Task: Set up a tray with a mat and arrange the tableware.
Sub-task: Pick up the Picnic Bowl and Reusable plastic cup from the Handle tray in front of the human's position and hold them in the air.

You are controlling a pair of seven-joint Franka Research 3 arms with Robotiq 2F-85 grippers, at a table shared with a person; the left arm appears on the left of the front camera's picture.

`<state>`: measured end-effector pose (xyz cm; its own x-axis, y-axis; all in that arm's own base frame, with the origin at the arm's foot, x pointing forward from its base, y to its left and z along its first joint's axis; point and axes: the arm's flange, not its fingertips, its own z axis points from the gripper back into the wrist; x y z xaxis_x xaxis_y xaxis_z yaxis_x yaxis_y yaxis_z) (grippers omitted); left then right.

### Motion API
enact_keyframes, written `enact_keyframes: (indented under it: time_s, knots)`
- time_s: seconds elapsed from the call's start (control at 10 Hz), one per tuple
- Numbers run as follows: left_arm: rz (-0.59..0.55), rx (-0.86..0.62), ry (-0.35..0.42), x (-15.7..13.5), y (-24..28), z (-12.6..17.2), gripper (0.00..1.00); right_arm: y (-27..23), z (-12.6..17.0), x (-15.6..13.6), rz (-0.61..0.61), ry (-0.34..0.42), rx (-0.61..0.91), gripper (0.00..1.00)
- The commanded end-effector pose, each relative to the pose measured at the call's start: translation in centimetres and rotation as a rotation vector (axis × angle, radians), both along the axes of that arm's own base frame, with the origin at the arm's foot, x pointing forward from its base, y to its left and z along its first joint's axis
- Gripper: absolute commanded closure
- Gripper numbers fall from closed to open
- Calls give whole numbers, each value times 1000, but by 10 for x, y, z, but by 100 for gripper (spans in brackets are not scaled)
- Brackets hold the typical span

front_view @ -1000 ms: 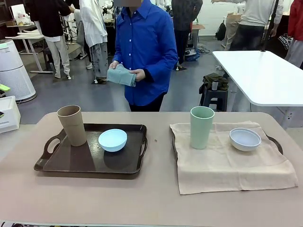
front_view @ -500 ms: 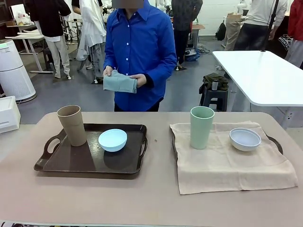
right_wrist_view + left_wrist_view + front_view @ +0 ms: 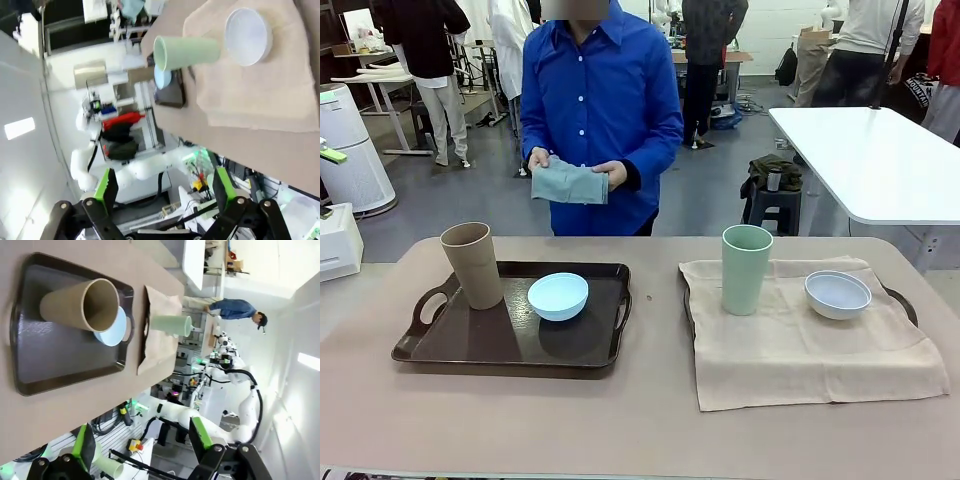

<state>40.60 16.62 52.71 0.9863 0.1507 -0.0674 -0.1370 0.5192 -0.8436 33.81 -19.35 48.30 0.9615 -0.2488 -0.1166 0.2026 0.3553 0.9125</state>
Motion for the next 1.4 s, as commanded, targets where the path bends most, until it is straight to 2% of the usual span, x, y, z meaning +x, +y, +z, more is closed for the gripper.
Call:
enact_keyframes:
  time_s: [0.0, 0.3, 0.4, 1.3]
  knots:
    - [13, 61, 16, -8, -6, -6, 0, 14, -2, -6, -57, 35, -1, 0]
    - [-1, 121, 16, -10, -18, -6, 0, 21, 1, -12, -21, 52, 3, 0]
    - [-1, 65, 15, -1, -3, -9, 0, 9, -1, -5, -33, 28, -10, 0]
    - [-1, 65, 15, -1, -3, -9, 0, 9, -1, -5, -33, 28, -10, 0]
